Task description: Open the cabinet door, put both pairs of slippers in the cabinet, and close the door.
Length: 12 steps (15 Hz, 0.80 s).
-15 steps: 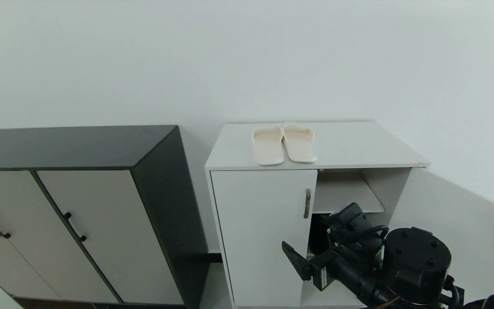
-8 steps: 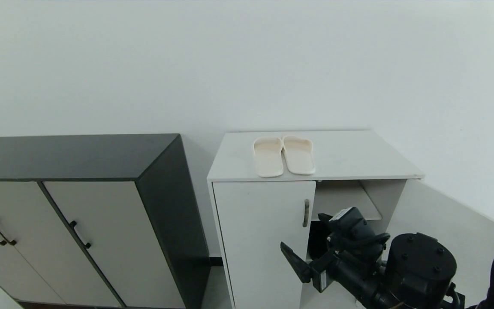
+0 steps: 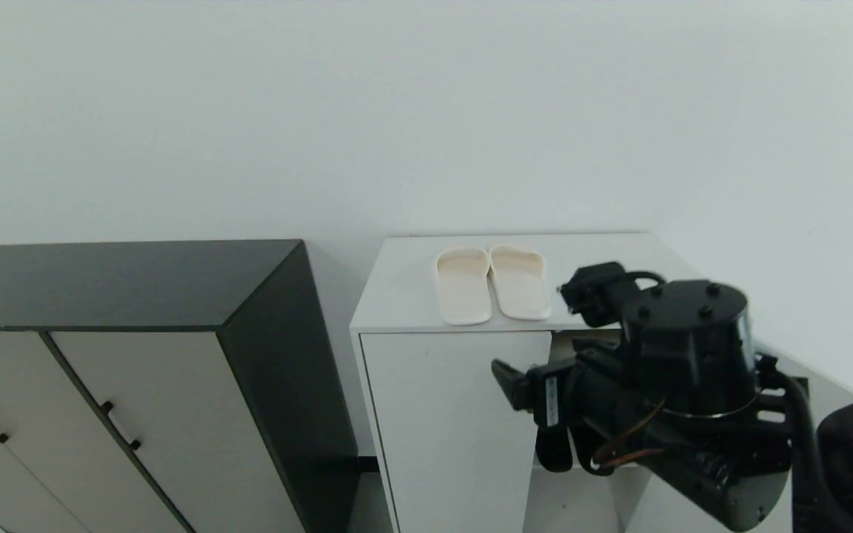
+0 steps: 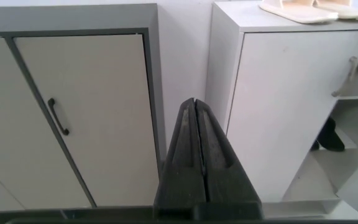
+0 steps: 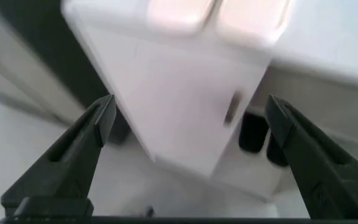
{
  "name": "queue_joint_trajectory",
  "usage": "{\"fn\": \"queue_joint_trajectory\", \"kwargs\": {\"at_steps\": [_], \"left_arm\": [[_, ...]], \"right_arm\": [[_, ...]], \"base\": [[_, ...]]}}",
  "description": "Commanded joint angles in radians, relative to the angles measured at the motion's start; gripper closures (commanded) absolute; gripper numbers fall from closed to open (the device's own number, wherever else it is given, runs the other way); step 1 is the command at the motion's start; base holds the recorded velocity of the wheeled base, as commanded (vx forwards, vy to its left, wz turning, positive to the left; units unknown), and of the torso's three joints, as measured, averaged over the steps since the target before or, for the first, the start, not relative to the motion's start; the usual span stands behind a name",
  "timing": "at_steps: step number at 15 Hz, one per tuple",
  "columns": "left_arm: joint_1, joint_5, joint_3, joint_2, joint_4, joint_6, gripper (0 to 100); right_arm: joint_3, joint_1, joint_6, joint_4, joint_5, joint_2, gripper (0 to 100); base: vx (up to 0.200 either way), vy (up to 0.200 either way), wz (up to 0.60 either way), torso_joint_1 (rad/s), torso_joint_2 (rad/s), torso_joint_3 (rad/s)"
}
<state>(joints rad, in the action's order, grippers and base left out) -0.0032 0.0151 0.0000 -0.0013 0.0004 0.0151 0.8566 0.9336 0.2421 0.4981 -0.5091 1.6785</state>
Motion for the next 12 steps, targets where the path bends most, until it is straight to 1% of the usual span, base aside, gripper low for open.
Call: {"fn": "queue_joint_trajectory", "kwargs": {"at_steps": [1, 5, 8, 12], "left_arm": [[0.000, 0.000, 0.000, 0.001, 0.000, 0.000, 100], [0.000, 0.000, 0.000, 0.001, 0.000, 0.000, 100], [0.000, 0.000, 0.000, 0.001, 0.000, -0.003, 100], [0.000, 0.000, 0.000, 0.001, 0.000, -0.004, 100]], "right_arm": [[0.075, 0.002, 0.008, -0.012, -0.008, -0.020, 0], [0.148, -0.013, 0.008, -0.016, -0.045, 0.075, 0], [0.260, -0.078, 0.008, -0.016, -0.061, 0.199, 0], [0.377, -0.114, -0.004, -0.021, -0.071, 0.314, 0]], "base": [[0.200, 0.000, 0.00, 0.002, 0.01, -0.002], [0.200, 0.000, 0.00, 0.002, 0.01, 0.002], [0.000, 0.000, 0.00, 0.000, 0.00, 0.000], [0.000, 0.000, 0.00, 0.000, 0.00, 0.000]]}}
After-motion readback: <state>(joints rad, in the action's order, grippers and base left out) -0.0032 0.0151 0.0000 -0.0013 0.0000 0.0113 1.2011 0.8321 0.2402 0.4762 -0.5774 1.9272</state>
